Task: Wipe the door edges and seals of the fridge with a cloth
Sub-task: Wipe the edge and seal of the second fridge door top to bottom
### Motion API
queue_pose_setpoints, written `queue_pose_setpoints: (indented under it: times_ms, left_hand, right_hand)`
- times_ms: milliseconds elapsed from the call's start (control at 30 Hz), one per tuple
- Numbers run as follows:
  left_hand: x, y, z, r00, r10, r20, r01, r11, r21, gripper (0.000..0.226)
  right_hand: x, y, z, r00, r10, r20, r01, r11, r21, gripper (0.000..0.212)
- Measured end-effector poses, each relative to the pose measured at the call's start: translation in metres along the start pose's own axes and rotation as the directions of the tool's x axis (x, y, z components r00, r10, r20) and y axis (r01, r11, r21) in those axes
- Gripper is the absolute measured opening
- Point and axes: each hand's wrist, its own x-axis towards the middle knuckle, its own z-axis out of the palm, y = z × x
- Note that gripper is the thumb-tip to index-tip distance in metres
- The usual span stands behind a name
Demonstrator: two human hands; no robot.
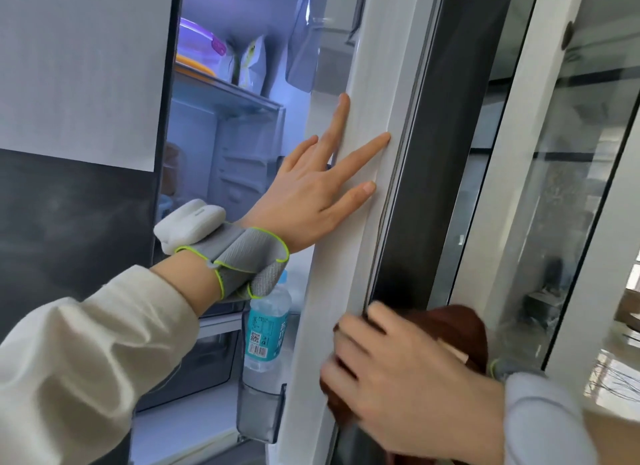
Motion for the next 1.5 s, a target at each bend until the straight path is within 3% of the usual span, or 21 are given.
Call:
queue_pose_setpoints:
  times_ms: [67,167,333,500,600,800,967,1033,1133,1233,1333,1500]
  left_hand:
    - [0.001,0.004,0.001,1.0,0.004,0.014,-0.004,1.0,0.028,0.051]
    - [0.003,0.007,0.003,1.0,0.022,-0.013,-0.021,0.997,0.072,0.061]
    - [0.002,0.007,0.003,0.999,0.021,-0.046,-0.017,0.997,0.072,0.068]
    - [0.001,0.008,0.001,0.999,0.02,-0.039,-0.015,0.993,0.118,0.07]
    - [0.002,0.008,0.003,1.0,0.02,-0.02,-0.017,0.992,0.128,0.07]
    - [0.003,0.01,0.007,0.999,0.023,-0.026,-0.019,0.989,0.146,0.064]
    - [0.004,0.013,0.006,1.0,0.009,-0.005,-0.008,0.988,0.152,0.063]
    - [0.003,0.012,0.006,1.0,-0.004,0.004,0.003,0.987,0.158,0.063]
    - [0.003,0.012,0.007,1.0,-0.009,-0.004,0.01,0.986,0.168,0.065]
    - [0.003,0.014,0.006,1.0,-0.006,-0.004,0.006,0.986,0.166,0.065]
    - [0.002,0.016,0.005,1.0,-0.008,-0.012,0.01,0.986,0.166,0.066]
    - [0.002,0.018,0.006,0.999,-0.025,-0.03,0.029,0.991,0.128,0.069]
  right_hand:
    - [-0.001,-0.003,0.002,1.0,-0.002,0.022,0.002,0.999,0.037,0.02]
    - [0.007,0.025,-0.006,0.994,0.095,-0.061,-0.089,0.992,0.088,0.027]
    - [0.019,0.085,-0.034,0.928,0.254,-0.273,-0.285,0.955,-0.081,0.028]
    - [0.01,0.071,-0.019,0.952,0.211,-0.223,-0.235,0.968,-0.091,0.026]
    - [0.003,0.048,-0.007,0.964,0.218,-0.155,-0.221,0.975,-0.007,0.029]
    - [-0.017,-0.053,0.04,0.996,0.086,0.013,-0.087,0.976,0.199,0.024]
    - [-0.021,-0.05,0.042,0.995,0.093,-0.03,-0.084,0.968,0.238,0.026]
    - [-0.015,-0.017,0.029,0.98,0.16,-0.114,-0.138,0.974,0.179,0.026]
    - [-0.007,0.046,0.001,0.898,0.346,-0.27,-0.346,0.937,0.049,0.028]
    - [-0.001,0.076,-0.022,0.854,0.439,-0.28,-0.47,0.881,-0.053,0.028]
    - [0.007,0.06,-0.022,0.919,0.343,-0.194,-0.376,0.911,-0.168,0.017]
    - [0.013,0.0,0.002,0.979,0.201,-0.02,-0.202,0.971,-0.128,0.014]
